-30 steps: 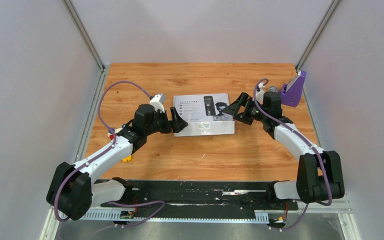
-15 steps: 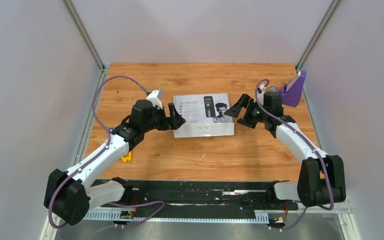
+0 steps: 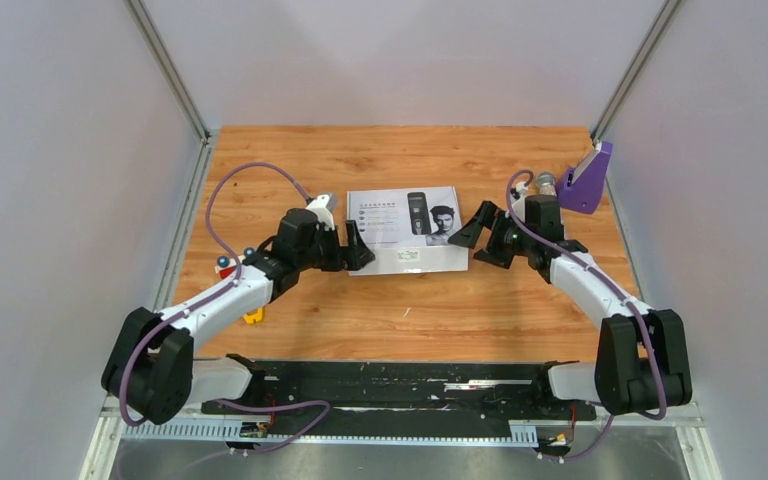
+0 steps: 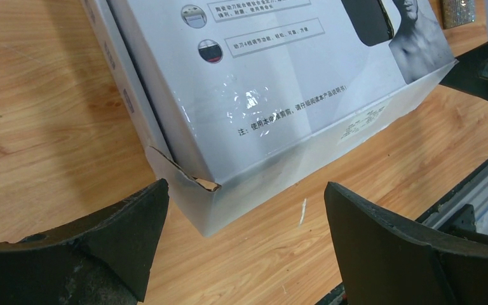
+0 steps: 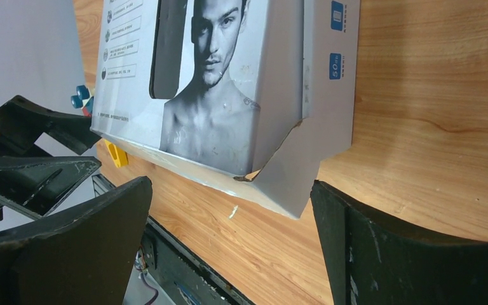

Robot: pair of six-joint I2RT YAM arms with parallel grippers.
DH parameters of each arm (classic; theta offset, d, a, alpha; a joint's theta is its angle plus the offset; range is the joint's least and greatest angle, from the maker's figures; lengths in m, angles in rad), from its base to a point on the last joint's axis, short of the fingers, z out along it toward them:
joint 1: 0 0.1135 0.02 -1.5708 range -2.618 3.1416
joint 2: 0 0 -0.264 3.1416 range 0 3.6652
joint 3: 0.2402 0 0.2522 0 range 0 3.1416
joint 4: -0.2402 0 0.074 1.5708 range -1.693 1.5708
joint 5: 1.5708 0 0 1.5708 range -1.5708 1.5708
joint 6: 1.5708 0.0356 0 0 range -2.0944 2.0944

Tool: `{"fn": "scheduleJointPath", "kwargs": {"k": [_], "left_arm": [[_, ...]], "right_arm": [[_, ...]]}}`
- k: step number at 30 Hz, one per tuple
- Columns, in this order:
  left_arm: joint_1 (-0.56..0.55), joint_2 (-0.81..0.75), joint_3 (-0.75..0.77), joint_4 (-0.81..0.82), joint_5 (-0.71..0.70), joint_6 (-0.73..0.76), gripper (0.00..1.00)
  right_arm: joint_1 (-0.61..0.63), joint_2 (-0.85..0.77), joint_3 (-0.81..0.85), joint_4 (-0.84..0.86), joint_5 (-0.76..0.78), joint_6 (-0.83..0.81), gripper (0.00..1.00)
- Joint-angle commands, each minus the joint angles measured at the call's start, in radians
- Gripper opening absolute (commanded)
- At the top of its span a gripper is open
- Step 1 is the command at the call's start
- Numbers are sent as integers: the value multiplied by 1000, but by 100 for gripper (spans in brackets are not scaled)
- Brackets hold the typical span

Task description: Sort the hair-cutting tools

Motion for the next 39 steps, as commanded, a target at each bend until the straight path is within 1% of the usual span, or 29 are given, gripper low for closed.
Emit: {"fn": "scheduleJointPath", "kwargs": {"k": [1, 9, 17, 25, 32, 39], "left_arm": [[-12, 13, 9, 44, 50, -46, 100], [-28, -6, 88, -102, 99, -87, 100], [-31, -68, 121, -134, 131, -142, 100], [-40, -77, 129, -162, 175, -185, 100], [-45, -91, 144, -224, 171, -195, 100], [-44, -94, 129, -288, 137, -183, 100]], "right_arm": [[9, 12, 5, 49, -60, -6, 100], [10, -4, 41, -22, -129, 21, 100], [12, -37, 68, -64, -175, 57, 100], [13, -45, 99, -130, -181, 74, 100], [13, -47, 119, -182, -165, 72, 100], [13, -35, 115, -208, -124, 48, 100]]}}
